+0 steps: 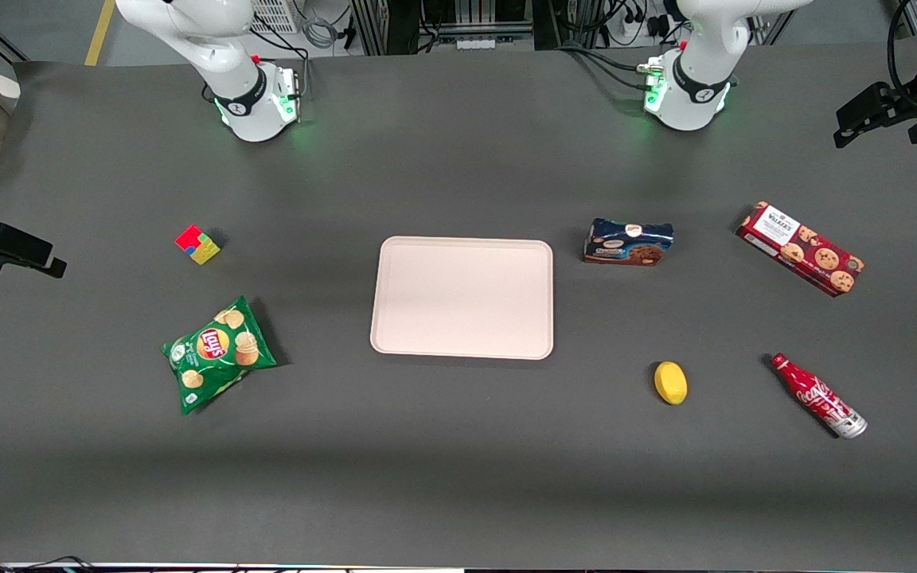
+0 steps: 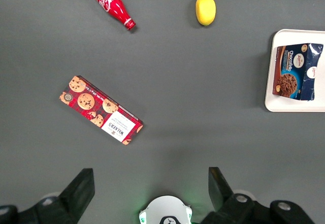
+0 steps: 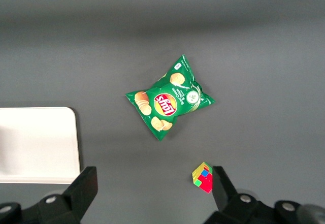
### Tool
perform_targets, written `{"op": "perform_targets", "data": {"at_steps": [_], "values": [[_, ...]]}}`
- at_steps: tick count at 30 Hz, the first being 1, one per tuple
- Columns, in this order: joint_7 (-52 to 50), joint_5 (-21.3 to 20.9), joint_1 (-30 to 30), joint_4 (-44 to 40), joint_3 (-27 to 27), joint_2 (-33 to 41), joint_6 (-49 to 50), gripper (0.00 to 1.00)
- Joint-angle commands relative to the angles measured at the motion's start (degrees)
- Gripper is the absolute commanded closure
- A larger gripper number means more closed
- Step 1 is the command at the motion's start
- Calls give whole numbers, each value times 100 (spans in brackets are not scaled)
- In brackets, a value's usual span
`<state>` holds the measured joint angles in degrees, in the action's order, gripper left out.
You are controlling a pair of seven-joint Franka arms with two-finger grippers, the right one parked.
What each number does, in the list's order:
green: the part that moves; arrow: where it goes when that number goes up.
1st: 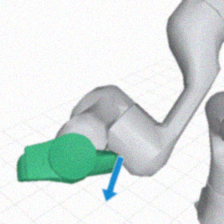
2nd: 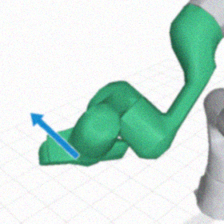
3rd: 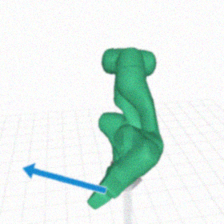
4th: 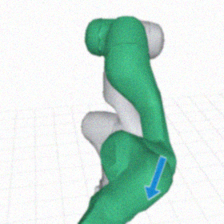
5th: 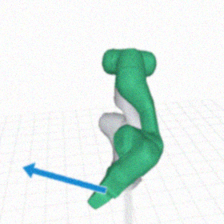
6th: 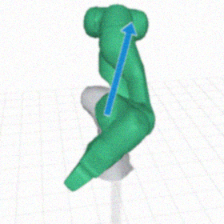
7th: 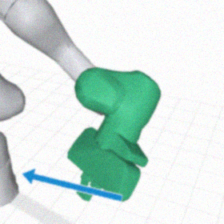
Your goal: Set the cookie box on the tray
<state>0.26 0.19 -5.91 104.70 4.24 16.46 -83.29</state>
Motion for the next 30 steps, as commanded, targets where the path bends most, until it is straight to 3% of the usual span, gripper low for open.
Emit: {"op": "perform_targets", "data": {"at_steps": [1, 11, 18, 24, 30], "values": [[80, 51, -24, -28, -11, 59, 146, 0], [27, 51, -33, -64, -46, 155, 339, 0], [-429, 51, -33, -362, -55, 612, 1463, 0], [-1552, 182, -16, -547, 59, 1043, 2501, 0], [-3529, 683, -7, -249, 656, 1325, 2546, 0]]}}
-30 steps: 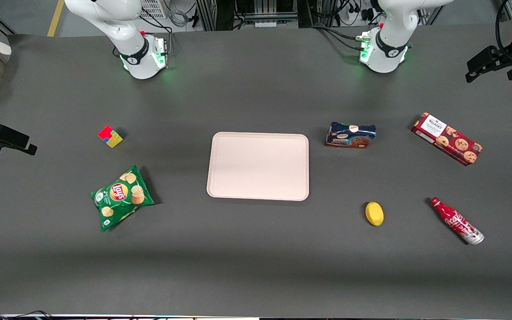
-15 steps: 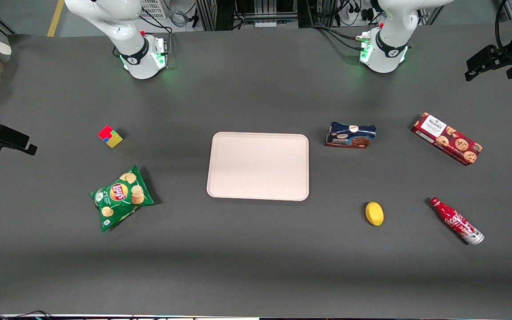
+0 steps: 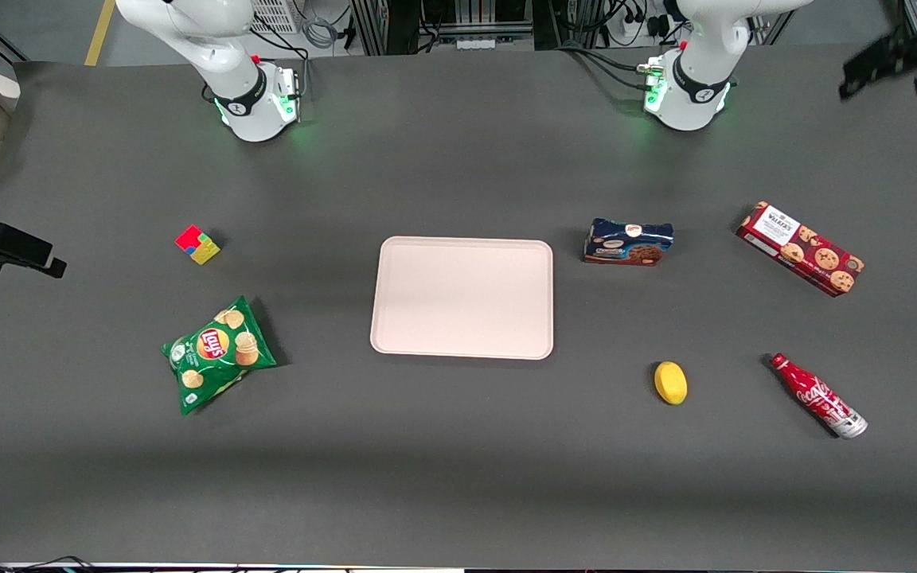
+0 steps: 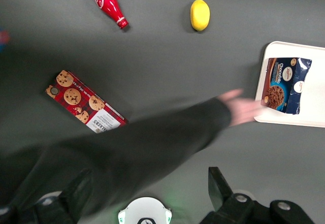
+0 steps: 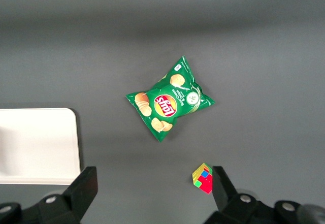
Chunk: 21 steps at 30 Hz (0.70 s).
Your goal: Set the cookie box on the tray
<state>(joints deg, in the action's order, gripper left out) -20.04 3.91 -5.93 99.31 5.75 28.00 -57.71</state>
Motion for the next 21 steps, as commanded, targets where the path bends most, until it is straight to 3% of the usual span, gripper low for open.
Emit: {"op": "perform_targets", "data": {"at_steps": [1, 4, 11, 21], "values": [[-1877, 408, -5, 387, 593, 162, -99, 0], [-2932, 724, 4, 939, 787, 189, -669, 0], [-4639, 796, 39, 2389, 1243, 119, -2628, 0], [-5256, 1068, 56, 3850, 1569, -163, -4906, 0]]}}
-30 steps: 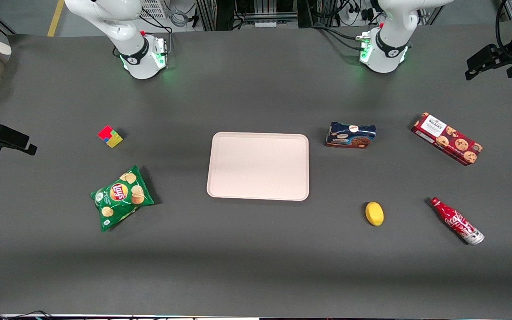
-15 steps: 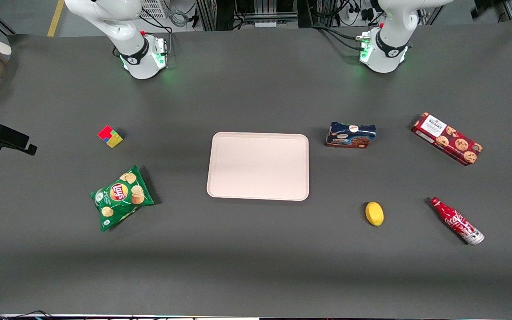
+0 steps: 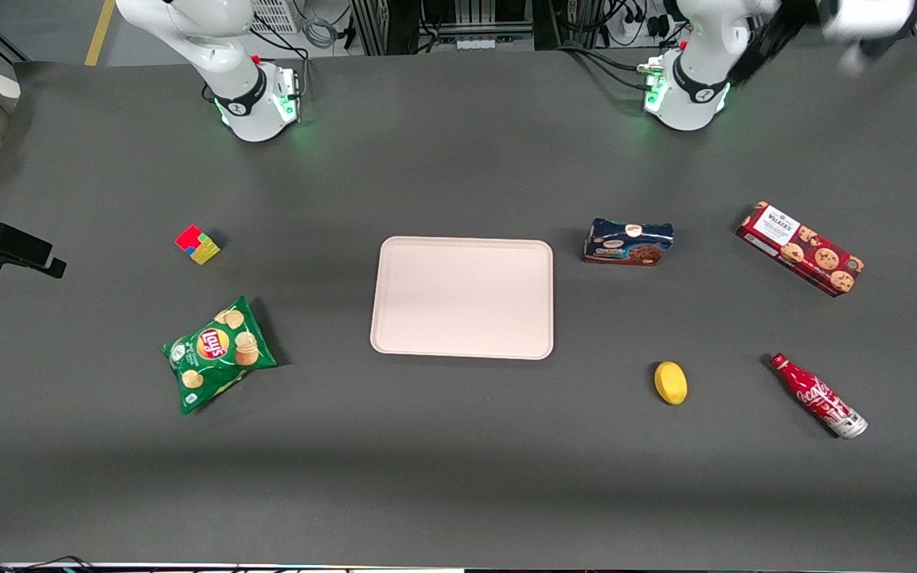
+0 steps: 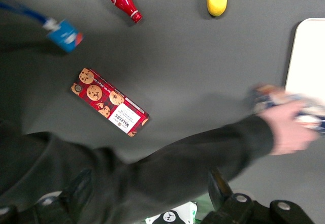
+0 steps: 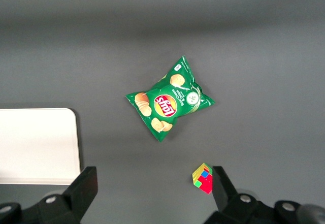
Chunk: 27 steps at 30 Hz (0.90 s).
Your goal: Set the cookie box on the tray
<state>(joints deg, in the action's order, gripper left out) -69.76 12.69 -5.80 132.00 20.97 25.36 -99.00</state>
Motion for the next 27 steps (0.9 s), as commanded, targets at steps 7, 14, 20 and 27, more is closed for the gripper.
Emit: {"op": "perform_targets", "data": {"at_steps": [7, 14, 20, 27], "values": [[-986, 225, 62, 1179, 600, -539, -2499, 0], [-1540, 225, 62, 1460, 899, -1102, -3642, 0], [-1760, 216, 62, 1855, 1154, -1270, -4276, 0], [-1857, 199, 62, 2199, 1277, -1524, -5014, 0]]}}
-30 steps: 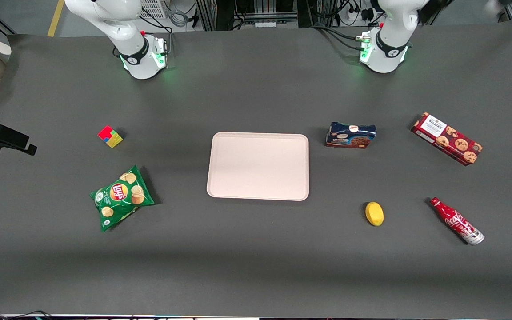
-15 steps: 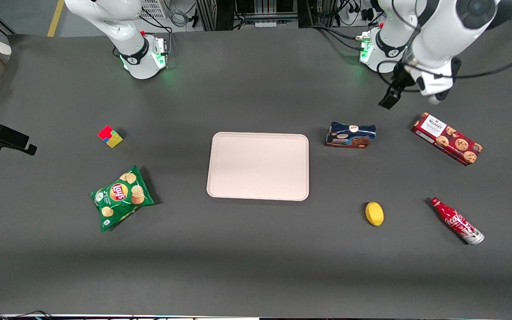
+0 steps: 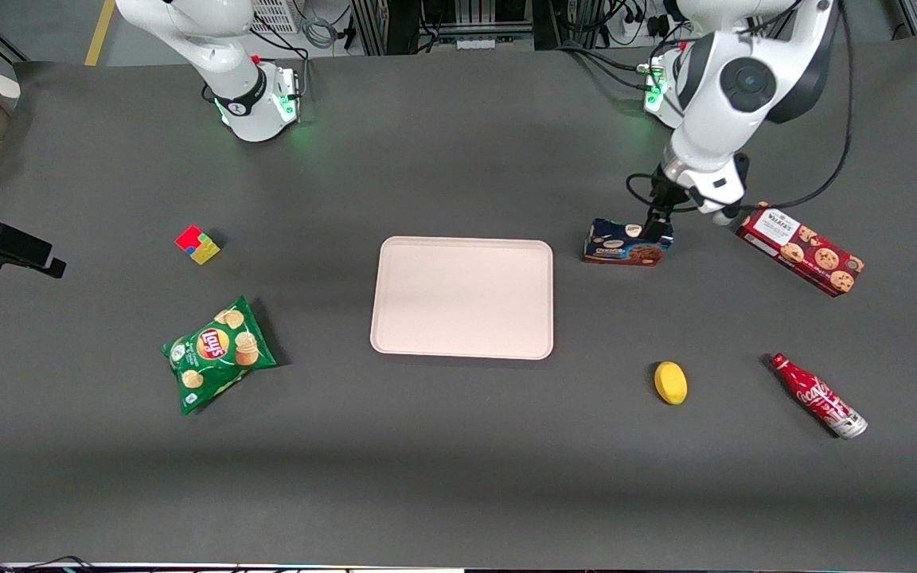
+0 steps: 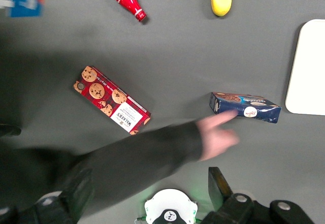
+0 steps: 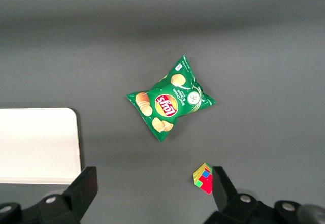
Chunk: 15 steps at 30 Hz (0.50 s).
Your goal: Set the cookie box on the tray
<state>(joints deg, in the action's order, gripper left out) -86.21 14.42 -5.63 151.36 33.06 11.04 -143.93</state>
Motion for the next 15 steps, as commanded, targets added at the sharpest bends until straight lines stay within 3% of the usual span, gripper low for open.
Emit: {"op": "perform_targets", "data": {"at_steps": [1, 11, 15], "values": [[-212, 17, 44, 280, 69, -180, -617, 0], [-212, -10, 26, 297, 60, -708, -1365, 0], [-203, -27, 18, 324, 51, -893, -1646, 9]]}}
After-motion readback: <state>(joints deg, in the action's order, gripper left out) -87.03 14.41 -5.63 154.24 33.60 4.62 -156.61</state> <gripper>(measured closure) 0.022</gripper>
